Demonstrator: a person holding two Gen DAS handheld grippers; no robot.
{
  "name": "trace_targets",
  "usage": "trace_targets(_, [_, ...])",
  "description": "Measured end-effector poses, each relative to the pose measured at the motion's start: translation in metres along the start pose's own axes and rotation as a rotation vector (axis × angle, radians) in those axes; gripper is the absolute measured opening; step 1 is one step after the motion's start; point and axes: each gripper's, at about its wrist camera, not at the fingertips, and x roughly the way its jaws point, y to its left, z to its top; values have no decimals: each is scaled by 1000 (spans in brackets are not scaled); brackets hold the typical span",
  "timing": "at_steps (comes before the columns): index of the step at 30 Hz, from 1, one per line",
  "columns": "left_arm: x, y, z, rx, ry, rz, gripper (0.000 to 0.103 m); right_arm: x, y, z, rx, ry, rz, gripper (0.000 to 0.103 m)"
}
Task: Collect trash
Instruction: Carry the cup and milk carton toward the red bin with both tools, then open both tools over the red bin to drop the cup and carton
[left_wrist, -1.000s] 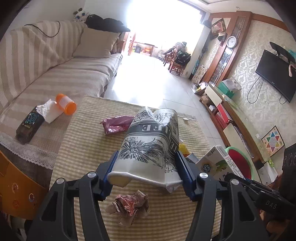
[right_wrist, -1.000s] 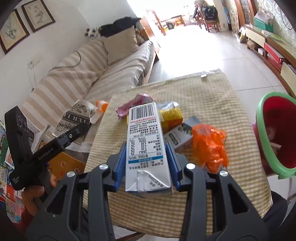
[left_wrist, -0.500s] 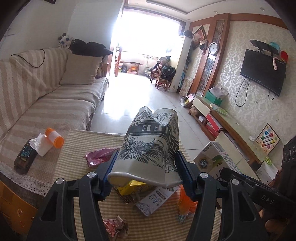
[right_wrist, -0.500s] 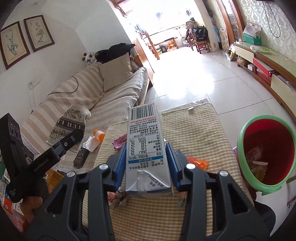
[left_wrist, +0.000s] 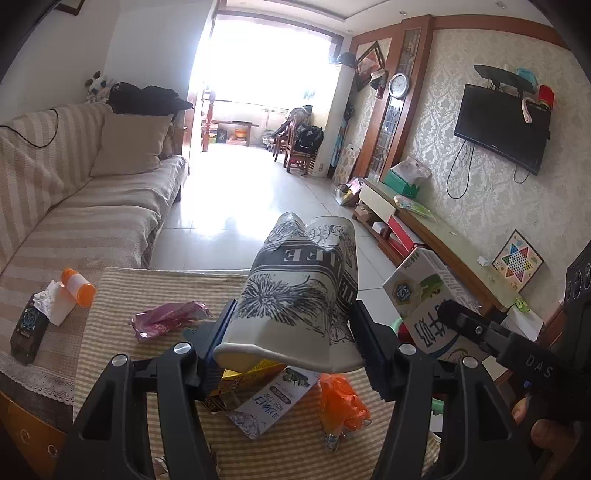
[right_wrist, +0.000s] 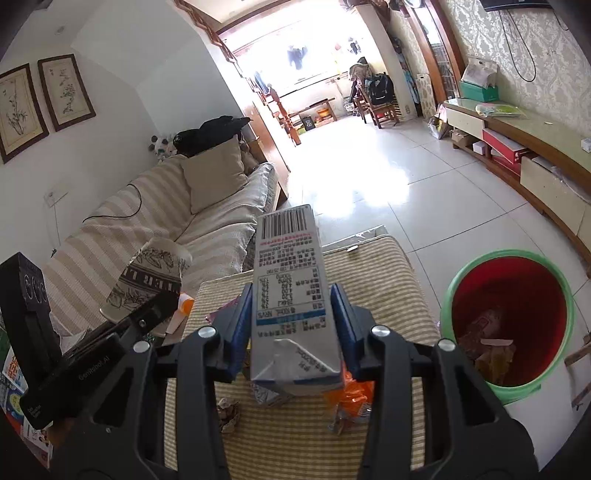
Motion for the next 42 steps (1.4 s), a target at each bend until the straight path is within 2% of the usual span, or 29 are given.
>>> trace_targets(6, [17, -23, -7, 27, 40, -42, 58, -13, -32, 1, 42, -22, -55, 40])
trace_targets(17, [65, -94, -19, 87, 127, -163, 58, -40, -106, -9, 171, -77, -190, 40])
trace_targets(25, [126, -144, -42, 105, 284, -263, 58, -46, -163, -21, 252, -71, -312, 40])
trace_targets(32, [172, -177, -57, 129, 374, -294, 59, -45, -210, -29, 382, -67, -321, 40])
trace_targets(36, [182, -187, -55, 135, 383, -310, 69, -39, -222, -29, 397, -58, -324, 43])
trace_targets(37, [183, -187, -54, 139, 388, -305, 73, -37, -224, -31, 407, -50, -325, 51])
trace_targets(38, [184, -187, -54, 137, 388, -301, 79, -36, -227, -31, 419, -49, -333, 54])
trace_targets(42, [178, -167, -55, 86, 384, -293, 79, -37, -223, -35, 413, -44, -354, 55])
